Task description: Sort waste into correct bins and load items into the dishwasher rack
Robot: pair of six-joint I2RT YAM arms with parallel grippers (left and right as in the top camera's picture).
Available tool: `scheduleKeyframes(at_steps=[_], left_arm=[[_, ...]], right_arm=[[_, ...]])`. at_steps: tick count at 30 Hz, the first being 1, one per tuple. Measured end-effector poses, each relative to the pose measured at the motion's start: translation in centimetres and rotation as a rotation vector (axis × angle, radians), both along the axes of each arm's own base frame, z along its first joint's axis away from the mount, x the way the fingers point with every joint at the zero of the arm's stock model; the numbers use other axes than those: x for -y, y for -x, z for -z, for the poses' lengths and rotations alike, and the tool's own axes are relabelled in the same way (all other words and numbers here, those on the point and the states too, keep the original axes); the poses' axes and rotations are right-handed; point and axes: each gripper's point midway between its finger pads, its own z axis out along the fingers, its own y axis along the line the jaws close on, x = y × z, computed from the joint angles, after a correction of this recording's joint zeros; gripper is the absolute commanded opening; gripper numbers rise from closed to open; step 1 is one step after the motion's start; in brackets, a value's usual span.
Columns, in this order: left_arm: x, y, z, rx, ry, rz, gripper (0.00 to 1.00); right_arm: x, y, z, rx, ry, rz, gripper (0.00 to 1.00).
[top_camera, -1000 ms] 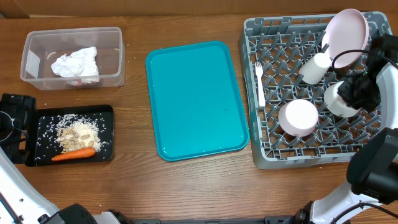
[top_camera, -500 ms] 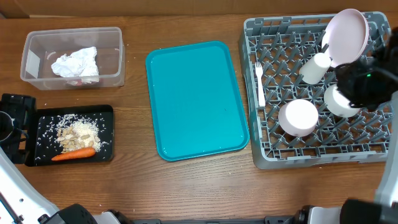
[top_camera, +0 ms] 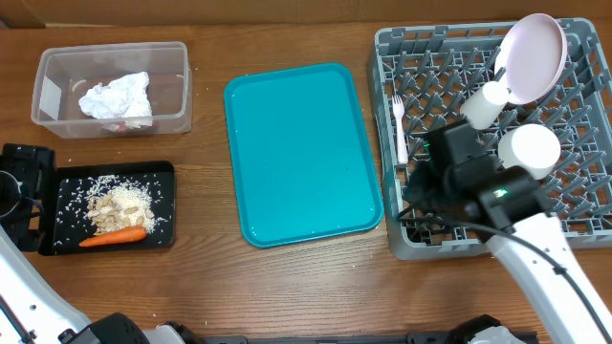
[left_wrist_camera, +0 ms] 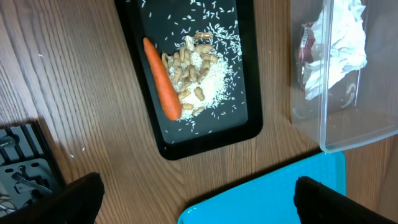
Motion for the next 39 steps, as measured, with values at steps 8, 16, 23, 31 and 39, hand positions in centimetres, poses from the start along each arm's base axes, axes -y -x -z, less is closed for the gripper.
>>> scheduleKeyframes(at_steps=[8,16,23,31,39], left_arm=[[0.0,0.0,0.0,0.0,0.001,0.0,1.0],[0.0,0.0,0.0,-0.002,0.001,0.0,1.0],[0.0,0.0,0.0,-0.001,0.001,0.0,1.0],[0.0,0.0,0.0,-0.001,0.001,0.0,1.0],[0.0,0.0,0.0,-0.001,0.001,0.0,1.0]], right_arm=[[-15.2,-5.1,3.9,0.126,-0.2,-0.338,0.09],[-23.4,-1.7,14.6,-0.146,-0.353,-0.504,0.04],[-27.7,3.1,14.0,-0.204,-0.417,-0.545,0.04],[-28.9,4.2,15.3,-0.248,-0.43,-0.481,0.04],[-29.8,4.4,17.3,-0.299,-0.471,-0.477,0.04]])
